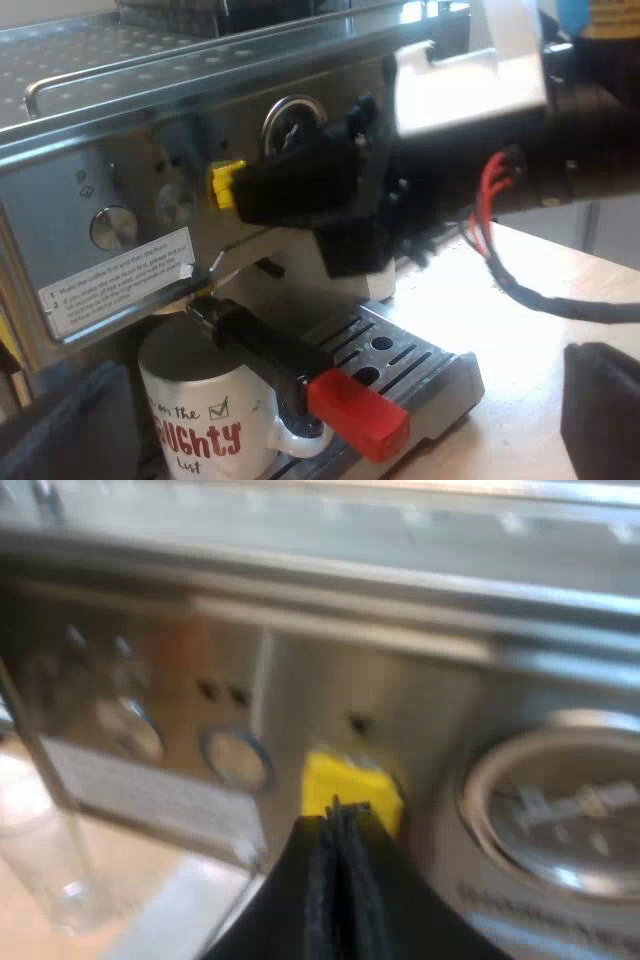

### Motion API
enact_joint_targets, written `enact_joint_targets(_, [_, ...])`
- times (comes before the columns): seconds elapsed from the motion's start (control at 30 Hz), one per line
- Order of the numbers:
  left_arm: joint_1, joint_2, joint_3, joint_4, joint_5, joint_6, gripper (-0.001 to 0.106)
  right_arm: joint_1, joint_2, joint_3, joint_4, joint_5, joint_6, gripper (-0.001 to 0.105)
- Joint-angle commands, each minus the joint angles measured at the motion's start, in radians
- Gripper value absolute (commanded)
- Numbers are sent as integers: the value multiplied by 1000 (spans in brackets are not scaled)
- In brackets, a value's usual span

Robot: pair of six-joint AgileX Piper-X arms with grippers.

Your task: Place mug into machine

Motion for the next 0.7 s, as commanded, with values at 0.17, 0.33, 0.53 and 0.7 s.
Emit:
enact_joint_targets(0.17, [-8, -4, -12, -10, 5, -10, 87, 85, -98, -5, 105, 19, -10, 33])
enact_joint_targets(0.33, [-8, 3, -31, -8, 5, -95, 87, 119, -171, -5, 162, 16, -10, 74])
enact_joint_targets(0.53, [-8, 110, -148, -5, -58, -125, 87, 114, -262, -5, 291, 16, -22, 81])
enact_joint_targets(0.7, [-8, 276, -283, -2, -90, -130, 87, 38, -349, -8, 434, -32, -2, 81])
